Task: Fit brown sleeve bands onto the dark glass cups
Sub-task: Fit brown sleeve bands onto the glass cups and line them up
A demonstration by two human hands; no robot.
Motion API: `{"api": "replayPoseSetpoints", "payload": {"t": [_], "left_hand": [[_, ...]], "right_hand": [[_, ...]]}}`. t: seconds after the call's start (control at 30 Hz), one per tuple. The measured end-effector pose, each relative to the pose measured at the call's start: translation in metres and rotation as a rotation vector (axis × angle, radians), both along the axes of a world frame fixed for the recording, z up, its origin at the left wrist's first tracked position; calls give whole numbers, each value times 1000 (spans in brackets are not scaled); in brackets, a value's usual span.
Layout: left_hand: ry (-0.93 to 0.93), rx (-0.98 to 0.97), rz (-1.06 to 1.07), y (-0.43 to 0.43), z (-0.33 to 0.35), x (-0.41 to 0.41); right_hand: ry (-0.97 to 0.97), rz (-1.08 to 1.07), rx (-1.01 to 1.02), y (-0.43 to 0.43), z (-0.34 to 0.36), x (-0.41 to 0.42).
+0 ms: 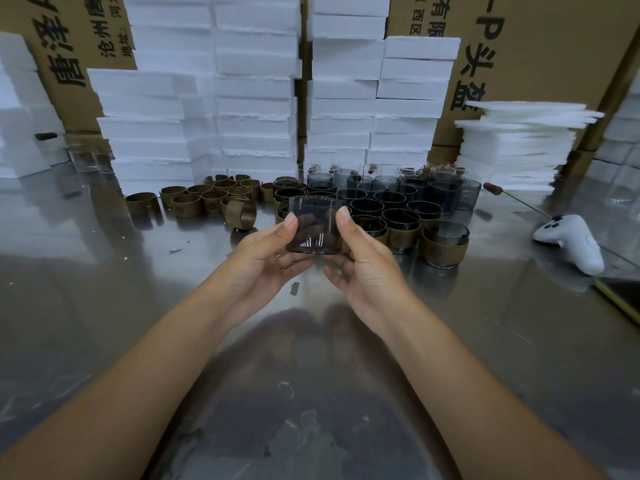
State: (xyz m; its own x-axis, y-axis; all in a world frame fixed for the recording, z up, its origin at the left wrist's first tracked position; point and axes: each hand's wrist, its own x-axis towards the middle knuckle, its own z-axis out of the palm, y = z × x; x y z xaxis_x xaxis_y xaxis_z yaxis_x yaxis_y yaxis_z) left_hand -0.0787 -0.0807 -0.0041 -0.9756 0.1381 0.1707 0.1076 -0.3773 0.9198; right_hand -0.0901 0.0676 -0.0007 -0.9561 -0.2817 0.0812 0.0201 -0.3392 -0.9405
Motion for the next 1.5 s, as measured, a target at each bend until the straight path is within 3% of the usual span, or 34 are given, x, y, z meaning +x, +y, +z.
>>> {"api": "replayPoseSetpoints", "payload": {"t": [0.23,0.37,0.43,0.57,0.8,1.23,1.4,1.5], "left_hand": [[25,-166,-72,-1,-1,1],[14,-232,77,1,-4,1],[22,-228,179,1,-6,-1],[47,-217,178,3,-4,0],[61,-197,155,7,-4,0],[27,-129,104,3,-3,-1],[108,-247,349,5,-6,-3],[119,-280,377,6,-8,-4]], "right_hand": [[109,40,75,-2,-1,1],[130,-48,73,-3,-1,1],[120,-118,48,-5,-1,2],[109,-177,48,-7,-1,3],[138,-95,142,-5,-3,1],[14,7,-26,-1,1,1],[11,-85,-13,-4,-1,0],[39,-131,4,-5,-2,0]]}}
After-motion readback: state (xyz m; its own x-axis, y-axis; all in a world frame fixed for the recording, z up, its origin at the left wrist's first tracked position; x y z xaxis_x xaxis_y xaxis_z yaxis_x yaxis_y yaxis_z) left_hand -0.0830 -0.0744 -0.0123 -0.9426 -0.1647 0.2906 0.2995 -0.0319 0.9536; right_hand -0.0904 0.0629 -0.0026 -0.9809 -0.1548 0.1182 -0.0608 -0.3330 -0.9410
